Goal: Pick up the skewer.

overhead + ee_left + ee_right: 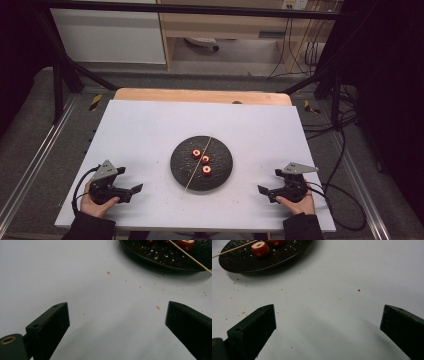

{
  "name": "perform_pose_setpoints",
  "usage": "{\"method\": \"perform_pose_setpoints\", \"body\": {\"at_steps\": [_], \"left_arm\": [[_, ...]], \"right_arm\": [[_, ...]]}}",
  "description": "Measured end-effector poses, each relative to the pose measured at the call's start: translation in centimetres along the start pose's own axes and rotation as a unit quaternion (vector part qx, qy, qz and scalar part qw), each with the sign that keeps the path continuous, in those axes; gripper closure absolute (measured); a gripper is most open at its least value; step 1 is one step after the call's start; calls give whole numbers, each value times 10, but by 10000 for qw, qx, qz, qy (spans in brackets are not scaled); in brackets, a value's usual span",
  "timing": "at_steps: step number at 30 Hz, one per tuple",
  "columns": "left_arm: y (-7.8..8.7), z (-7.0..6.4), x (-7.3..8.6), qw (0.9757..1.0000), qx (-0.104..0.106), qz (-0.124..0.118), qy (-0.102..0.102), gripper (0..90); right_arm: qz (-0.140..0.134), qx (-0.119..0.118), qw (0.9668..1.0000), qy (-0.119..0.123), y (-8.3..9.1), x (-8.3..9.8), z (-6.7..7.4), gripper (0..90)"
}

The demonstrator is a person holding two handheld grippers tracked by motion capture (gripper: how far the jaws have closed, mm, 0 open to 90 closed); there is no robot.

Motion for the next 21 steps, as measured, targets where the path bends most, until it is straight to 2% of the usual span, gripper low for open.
{"method": "perform_pose_setpoints", "body": {"at_steps": [21], "left_arm": [[-5,-10,-9,9999,-3,126,-66,43]], "right_arm": [[-36,49,10000,-33,0,-1,-1,6]]}}
Point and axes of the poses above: each handheld gripper's, and its own axes: y roughly backward along the jaws, x roughly out of its underside, z roughly to its left, the point moved 8 cm from there along -y, roughly forward along the jaws, and after that the axes turned 10 degrees about x, right-handed, at the moved point
